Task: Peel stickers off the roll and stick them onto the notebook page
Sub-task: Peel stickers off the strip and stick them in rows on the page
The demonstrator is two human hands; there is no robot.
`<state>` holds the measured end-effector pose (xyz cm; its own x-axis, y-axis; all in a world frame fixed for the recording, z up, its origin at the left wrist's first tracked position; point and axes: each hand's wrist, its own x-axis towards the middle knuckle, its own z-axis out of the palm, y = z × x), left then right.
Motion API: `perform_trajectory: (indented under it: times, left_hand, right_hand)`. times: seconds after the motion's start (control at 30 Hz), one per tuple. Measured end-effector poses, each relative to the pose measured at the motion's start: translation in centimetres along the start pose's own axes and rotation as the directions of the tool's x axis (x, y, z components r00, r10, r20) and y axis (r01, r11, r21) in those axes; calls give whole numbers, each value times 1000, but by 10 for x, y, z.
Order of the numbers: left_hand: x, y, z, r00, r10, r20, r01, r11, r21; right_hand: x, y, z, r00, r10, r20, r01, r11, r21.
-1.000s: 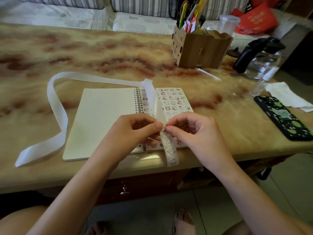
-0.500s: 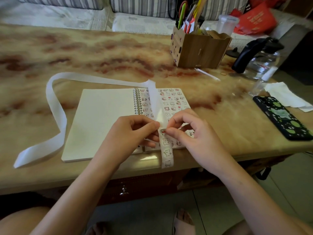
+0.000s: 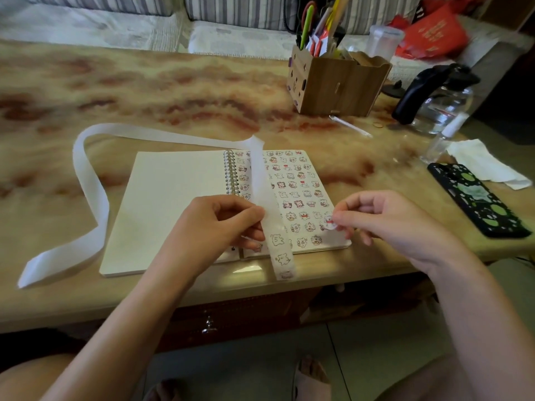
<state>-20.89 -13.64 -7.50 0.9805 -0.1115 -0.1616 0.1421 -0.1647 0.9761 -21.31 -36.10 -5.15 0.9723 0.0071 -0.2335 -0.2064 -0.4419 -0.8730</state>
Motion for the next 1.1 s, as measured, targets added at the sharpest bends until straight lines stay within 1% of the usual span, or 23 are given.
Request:
perform_trajectory:
  times: [0.17, 0.27, 0.37, 0.57, 0.73, 1.1]
  left_hand:
    - [1, -2, 1, 1000, -3, -9, 3, 1000, 4]
    - [1, -1, 1, 1000, -3, 0, 3, 1000, -20]
    - [2, -3, 0, 1000, -6, 2, 6, 1000, -3]
    - [2, -2, 0, 1000, -7, -2, 7, 1000, 11]
    - [0, -1, 0, 1000, -10, -9, 10, 1000, 22]
    - [0, 1, 0, 1000, -14, -9, 14, 999, 39]
  right_hand:
    - [1, 7, -1, 997, 81, 1, -80, 991, -110]
    - [3, 7, 0, 996, 88, 10, -86, 990, -109]
    - [3, 6, 0, 996, 87, 14, -85, 992, -97]
    - [3, 7, 1, 994, 104, 20, -100, 985, -142]
    - [3, 6, 2, 995, 98, 31, -93, 988, -121]
    - [7, 11, 4, 997, 78, 6, -76, 987, -144]
